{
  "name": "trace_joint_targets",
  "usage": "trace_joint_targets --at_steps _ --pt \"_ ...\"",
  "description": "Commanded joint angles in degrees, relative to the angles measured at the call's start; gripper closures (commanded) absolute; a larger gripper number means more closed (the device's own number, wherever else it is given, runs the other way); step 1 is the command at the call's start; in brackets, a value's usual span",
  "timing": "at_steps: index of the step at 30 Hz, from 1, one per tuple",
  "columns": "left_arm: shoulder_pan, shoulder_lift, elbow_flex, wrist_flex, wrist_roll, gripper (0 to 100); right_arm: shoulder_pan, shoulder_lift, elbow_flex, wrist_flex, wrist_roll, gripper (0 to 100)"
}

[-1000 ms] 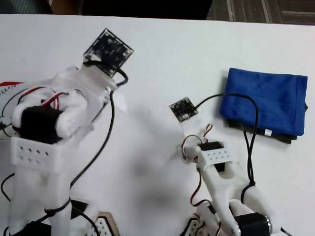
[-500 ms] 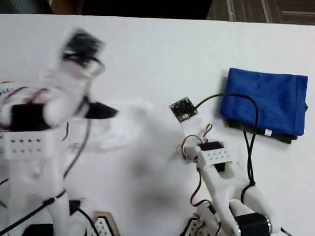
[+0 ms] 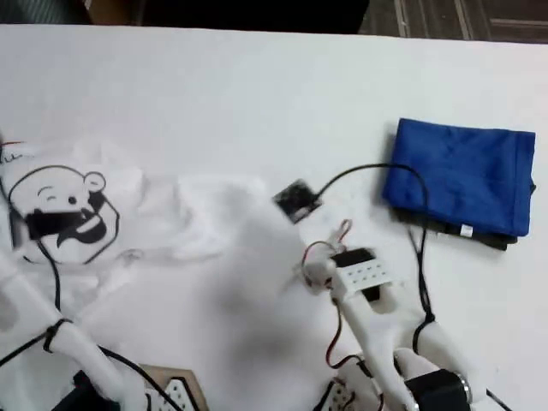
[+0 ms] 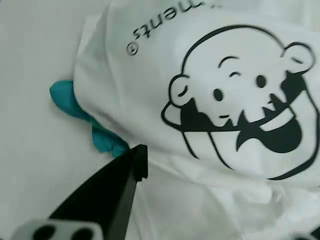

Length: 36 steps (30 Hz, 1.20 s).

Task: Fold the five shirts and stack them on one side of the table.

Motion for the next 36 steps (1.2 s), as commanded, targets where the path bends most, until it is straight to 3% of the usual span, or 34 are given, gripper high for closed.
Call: trace_joint_targets --at_steps 1,4,9,15,26,36 --pt "-5.4 -1.7 5.2 -5.2 -0.4 43 -10.6 -2.2 -4.7 6.5 0.4 81.1" --pt "-9.9 -1.7 8.4 -7.6 -0.4 43 -18.6 -1.9 -10.0 10.4 0.1 81.1" --pt "-15.5 -1.3 9.3 -8.4 -0.6 43 -24.9 -1.7 -19.0 13.8 0.1 81.1" --pt "-16.4 -1.2 10.1 -5.5 -15.3 43 -26.8 1.8 -30.2 15.3 0.1 81.2" --pt "-16.4 -1.8 10.0 -1.9 -17.9 43 -31.2 36.1 -57.2 21.8 0.0 81.2" --pt "-16.5 -1.8 10.0 -1.9 -18.1 43 -33.2 51.8 -74.3 27.2 0.0 84.1"
